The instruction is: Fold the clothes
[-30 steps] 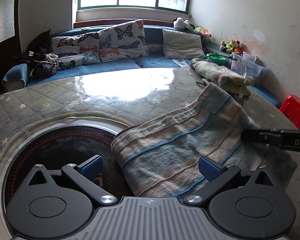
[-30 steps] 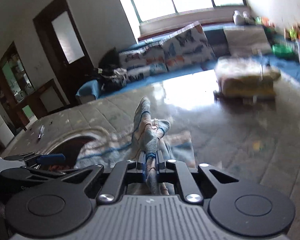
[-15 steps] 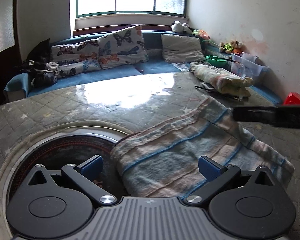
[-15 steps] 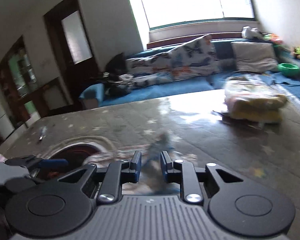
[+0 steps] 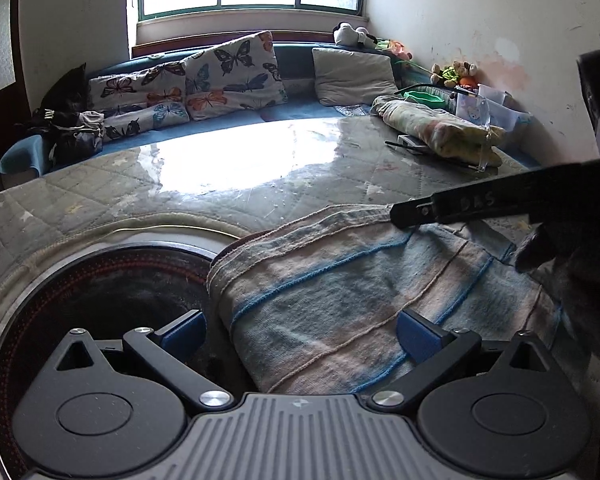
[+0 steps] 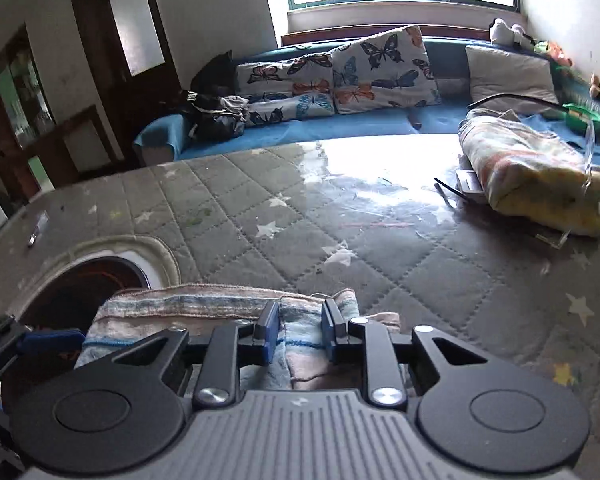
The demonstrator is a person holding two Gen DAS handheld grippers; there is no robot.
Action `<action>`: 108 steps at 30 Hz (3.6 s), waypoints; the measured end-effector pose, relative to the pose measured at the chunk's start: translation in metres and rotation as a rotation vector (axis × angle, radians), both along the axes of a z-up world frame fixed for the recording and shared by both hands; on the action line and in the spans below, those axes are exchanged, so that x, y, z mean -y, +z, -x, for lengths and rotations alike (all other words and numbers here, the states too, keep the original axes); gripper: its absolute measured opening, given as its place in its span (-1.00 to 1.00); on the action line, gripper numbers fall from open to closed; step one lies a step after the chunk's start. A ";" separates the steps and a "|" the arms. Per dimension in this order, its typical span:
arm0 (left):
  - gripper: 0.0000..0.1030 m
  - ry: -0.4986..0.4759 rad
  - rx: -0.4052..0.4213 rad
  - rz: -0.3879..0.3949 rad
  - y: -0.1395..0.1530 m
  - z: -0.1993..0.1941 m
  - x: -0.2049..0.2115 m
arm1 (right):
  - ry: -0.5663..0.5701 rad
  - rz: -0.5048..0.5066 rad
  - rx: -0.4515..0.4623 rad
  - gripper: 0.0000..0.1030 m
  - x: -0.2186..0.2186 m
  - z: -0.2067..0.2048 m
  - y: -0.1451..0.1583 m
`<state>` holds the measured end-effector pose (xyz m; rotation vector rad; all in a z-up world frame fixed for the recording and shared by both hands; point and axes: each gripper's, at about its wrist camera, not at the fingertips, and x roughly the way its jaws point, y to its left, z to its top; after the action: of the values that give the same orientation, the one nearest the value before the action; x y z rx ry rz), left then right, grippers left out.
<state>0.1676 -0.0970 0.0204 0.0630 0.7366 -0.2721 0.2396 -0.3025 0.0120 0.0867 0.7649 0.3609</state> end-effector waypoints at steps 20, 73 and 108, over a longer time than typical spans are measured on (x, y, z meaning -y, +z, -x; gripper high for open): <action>1.00 0.023 0.010 -0.007 0.007 0.015 -0.007 | 0.056 0.003 0.080 -0.19 0.026 0.076 0.020; 1.00 -0.060 0.026 -0.078 -0.006 0.094 -0.012 | 0.077 0.064 0.141 -0.12 0.033 0.176 0.008; -0.29 -0.240 -0.035 -0.012 0.005 0.126 -0.018 | -0.022 -0.064 -0.013 -0.61 0.077 0.207 0.004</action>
<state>0.0412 -0.0787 0.0254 0.1587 0.7663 -0.4987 0.0330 -0.3790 0.0161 0.1580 0.7644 0.3645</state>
